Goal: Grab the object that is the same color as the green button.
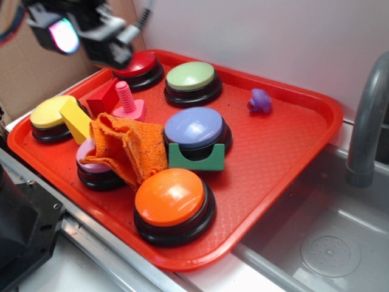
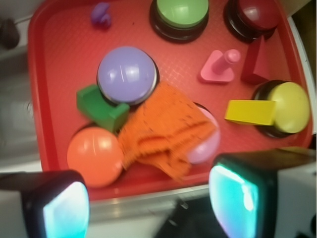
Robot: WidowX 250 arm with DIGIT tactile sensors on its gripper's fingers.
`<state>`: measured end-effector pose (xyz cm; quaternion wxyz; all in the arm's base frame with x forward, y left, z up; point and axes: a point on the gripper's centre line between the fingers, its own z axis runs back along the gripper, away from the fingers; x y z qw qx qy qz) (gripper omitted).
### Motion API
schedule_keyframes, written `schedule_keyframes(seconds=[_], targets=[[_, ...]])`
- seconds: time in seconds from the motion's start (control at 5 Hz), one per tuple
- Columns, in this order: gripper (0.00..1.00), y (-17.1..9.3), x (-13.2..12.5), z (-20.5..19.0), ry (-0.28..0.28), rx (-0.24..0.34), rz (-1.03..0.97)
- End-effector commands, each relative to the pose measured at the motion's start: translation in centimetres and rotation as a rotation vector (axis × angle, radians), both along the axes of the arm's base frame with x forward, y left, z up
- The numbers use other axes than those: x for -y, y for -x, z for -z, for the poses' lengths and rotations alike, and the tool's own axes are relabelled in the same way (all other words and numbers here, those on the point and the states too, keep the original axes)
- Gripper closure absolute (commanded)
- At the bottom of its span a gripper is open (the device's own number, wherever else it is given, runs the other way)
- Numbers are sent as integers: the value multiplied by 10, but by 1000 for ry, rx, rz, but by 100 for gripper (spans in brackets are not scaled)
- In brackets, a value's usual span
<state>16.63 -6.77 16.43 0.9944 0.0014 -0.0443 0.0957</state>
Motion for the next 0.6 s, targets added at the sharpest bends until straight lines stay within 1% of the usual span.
schedule_keyframes(seconds=[0.0,0.2,0.4], targets=[[0,-29,26,37,-139,31,-150],[0,-31,25,59,-150,-1,-205],[0,-36,18,71,-137,2,-284]])
